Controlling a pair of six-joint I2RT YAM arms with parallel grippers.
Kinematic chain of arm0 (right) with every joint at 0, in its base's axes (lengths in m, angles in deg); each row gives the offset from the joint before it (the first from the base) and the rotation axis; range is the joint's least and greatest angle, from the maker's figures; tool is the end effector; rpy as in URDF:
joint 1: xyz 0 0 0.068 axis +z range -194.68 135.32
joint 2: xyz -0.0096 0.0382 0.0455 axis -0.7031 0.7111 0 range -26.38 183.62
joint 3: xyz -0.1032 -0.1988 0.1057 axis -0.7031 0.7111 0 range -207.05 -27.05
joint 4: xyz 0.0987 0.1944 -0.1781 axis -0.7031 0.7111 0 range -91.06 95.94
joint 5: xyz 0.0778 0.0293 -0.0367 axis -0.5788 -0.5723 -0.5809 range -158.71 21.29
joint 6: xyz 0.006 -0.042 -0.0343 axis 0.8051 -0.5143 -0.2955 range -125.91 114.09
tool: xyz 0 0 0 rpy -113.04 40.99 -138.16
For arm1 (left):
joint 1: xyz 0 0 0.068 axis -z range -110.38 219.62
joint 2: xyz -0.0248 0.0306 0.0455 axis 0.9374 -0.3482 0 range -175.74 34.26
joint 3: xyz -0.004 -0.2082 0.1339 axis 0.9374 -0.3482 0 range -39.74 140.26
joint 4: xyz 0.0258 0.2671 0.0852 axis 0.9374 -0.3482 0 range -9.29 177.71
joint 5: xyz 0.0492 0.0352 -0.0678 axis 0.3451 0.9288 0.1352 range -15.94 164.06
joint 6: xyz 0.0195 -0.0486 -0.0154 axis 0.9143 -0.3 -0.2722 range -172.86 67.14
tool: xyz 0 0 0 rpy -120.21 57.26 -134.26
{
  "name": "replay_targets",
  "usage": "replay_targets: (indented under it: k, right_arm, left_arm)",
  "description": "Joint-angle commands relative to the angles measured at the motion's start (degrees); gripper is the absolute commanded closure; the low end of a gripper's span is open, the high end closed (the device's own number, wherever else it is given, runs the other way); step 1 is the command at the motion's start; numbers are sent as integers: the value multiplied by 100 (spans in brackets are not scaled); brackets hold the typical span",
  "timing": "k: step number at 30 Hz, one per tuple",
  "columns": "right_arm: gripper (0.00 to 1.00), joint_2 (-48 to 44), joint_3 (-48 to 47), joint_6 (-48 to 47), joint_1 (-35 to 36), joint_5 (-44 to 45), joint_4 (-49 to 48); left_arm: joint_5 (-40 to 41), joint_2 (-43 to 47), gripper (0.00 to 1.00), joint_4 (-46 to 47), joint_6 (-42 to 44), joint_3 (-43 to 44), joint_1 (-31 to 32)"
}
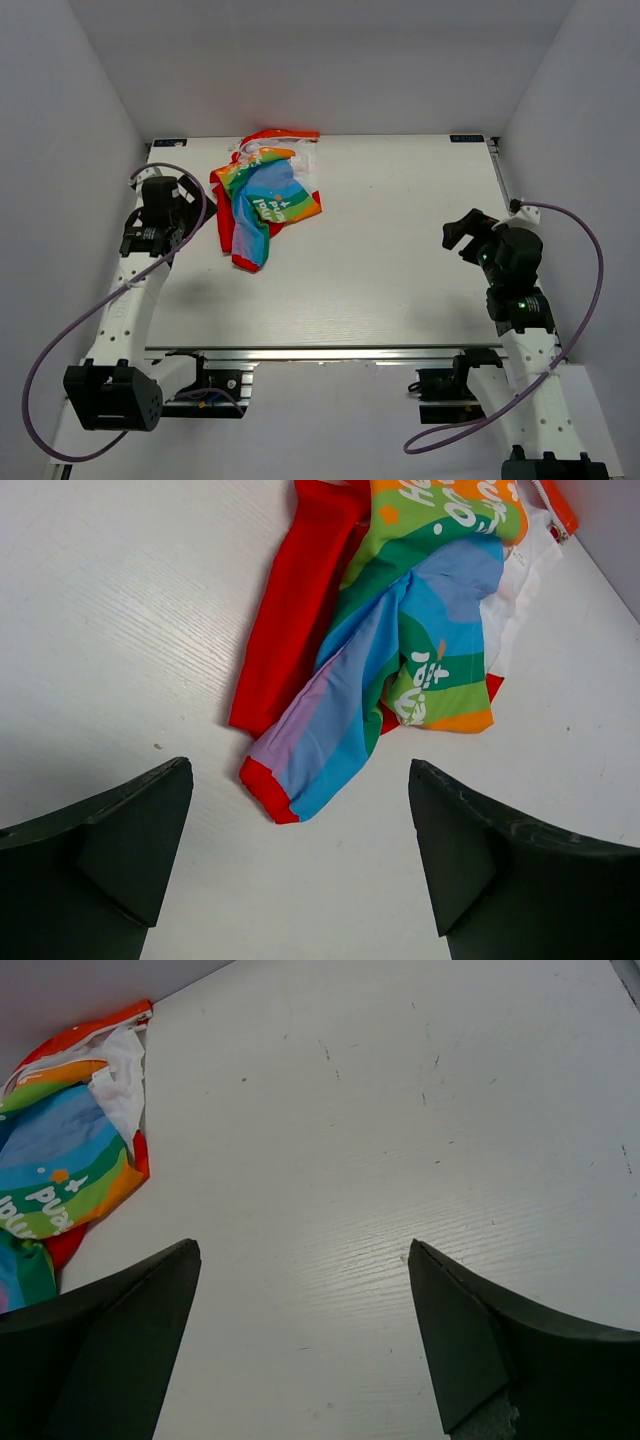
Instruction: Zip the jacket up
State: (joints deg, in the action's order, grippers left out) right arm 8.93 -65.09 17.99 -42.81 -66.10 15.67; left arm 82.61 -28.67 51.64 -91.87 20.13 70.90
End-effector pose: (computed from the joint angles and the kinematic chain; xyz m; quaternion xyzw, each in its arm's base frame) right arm 0.1962 0.0048 0.2969 0.1644 0.7706 0.1197 0.6040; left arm 0.2665 -0.0004 0.3015 -0.3214 0.8418 -0.0843 0.4254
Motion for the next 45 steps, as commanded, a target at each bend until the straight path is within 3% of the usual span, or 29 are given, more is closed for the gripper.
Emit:
replay_targets:
  k: [1,7,11,19,20,22,23,24,26,31,37,38,39,41,42,43,44,45]
  right_arm:
    - [11,55,-370,-105,-29,-112,-21]
    - [11,-51,-133,-167,-29,-507,-284]
    - [11,107,-239,-245,-29,-639,-118]
    - [11,758,-555,-492,-20,-1052,339]
    - [11,793,-546,-483,-29,-1078,322]
    - [11,776,-494,-457,-29,-1149,217]
    - [11,776,-441,-448,-29,-1218,190]
    - [11,776,-441,-474,-29,-1254,181]
    - [11,819,-450,-527,-20,-1403,190]
    - [11,943,-503,-606,207,-1737,226]
    - [11,1057,-511,-703,638,-1667,172]
    - [11,1083,-511,-703,674,-1667,207]
    - [11,1144,-529,-703,727,-1659,234]
    - [11,1215,-476,-624,902,-1492,217]
    - [11,1346,-415,-580,1077,-1387,199]
    - [11,1443,-397,-510,1192,-1169,182]
    - [11,1539,-406,-466,1315,-1036,199]
    - [11,1775,-458,-439,1603,-904,225]
  left_arm:
    - [6,10,2,-23,-37,218,-5]
    - [-108,-508,2,785,59,129,-5]
    - [-608,-1377,2,2293,375,33,-5]
    - [-1128,-4204,2,2518,885,1567,-5]
    - [-1311,-4427,9,2413,929,1754,-5]
    - [-1593,-4927,42,2281,1035,2262,-5]
    - [-1881,-5008,80,2132,1061,2404,30]
    - [-1927,-5035,100,2070,1114,2510,74]
    - [-1928,-4773,100,1955,1324,2608,346]
    - [-1497,-3333,100,1955,1712,1985,1836]
    - [-1638,-1285,100,2001,1220,96,3017]
    - [-1681,-891,92,1851,1150,-262,3027]
    - [-1612,-722,77,1493,1062,-414,3027]
    - [-1358,-266,64,1069,904,-643,3027]
    - [-1130,-106,31,772,825,-731,3027]
    - [-1041,61,15,690,755,-819,3027]
    - [-988,228,2,629,684,-924,3027]
    - [-944,508,2,532,597,-1108,3027]
